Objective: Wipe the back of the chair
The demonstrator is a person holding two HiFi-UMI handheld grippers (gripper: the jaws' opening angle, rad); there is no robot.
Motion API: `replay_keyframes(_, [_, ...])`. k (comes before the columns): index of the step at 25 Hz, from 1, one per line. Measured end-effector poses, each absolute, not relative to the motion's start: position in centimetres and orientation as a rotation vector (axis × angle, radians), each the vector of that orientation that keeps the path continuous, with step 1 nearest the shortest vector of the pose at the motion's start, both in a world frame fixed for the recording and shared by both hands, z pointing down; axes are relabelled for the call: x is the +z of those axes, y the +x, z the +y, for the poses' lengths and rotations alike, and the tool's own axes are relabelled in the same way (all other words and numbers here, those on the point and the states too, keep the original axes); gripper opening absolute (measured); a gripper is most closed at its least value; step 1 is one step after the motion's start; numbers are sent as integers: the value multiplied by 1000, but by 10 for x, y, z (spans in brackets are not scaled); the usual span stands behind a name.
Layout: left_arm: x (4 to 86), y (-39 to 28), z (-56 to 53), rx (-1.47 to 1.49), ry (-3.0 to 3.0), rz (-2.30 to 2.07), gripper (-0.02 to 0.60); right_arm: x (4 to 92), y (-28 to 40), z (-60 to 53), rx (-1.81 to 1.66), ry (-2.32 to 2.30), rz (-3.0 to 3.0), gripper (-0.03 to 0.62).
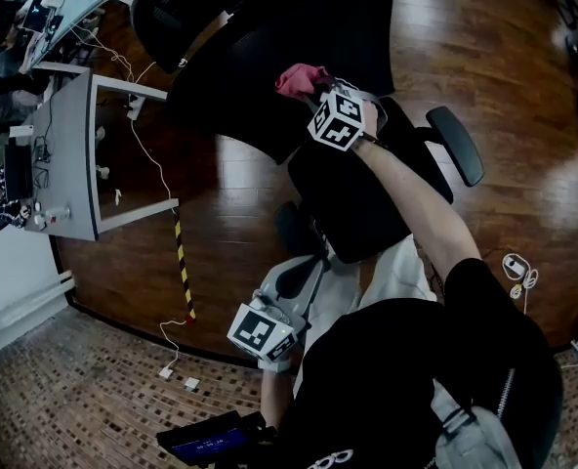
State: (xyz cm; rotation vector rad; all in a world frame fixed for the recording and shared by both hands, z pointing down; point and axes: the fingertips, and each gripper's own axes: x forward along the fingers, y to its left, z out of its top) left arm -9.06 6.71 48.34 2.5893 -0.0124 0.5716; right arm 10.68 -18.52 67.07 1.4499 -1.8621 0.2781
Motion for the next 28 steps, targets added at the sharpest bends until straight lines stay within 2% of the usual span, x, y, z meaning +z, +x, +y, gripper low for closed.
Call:
replay_keyframes(8, [478, -66, 83, 560, 2600, -8, -23, 670, 289, -130, 424, 1677, -1610, 46])
replay_keyframes(11, [476, -63, 89, 557, 2600, -8, -25, 661, 324, -115, 462, 1769, -1551, 46])
replay_keyframes(14, [475, -63, 91, 551, 2602, -14, -24, 649, 325, -116, 451, 1798, -1559, 46])
replay_keyframes(19, [476, -80, 91, 552, 2604, -20, -24, 634, 255, -148, 367, 1726, -1677, 46])
replay_keyframes(28, [472, -136, 57, 517, 2606, -165, -25, 595, 2, -226, 160, 1392, -2074, 46])
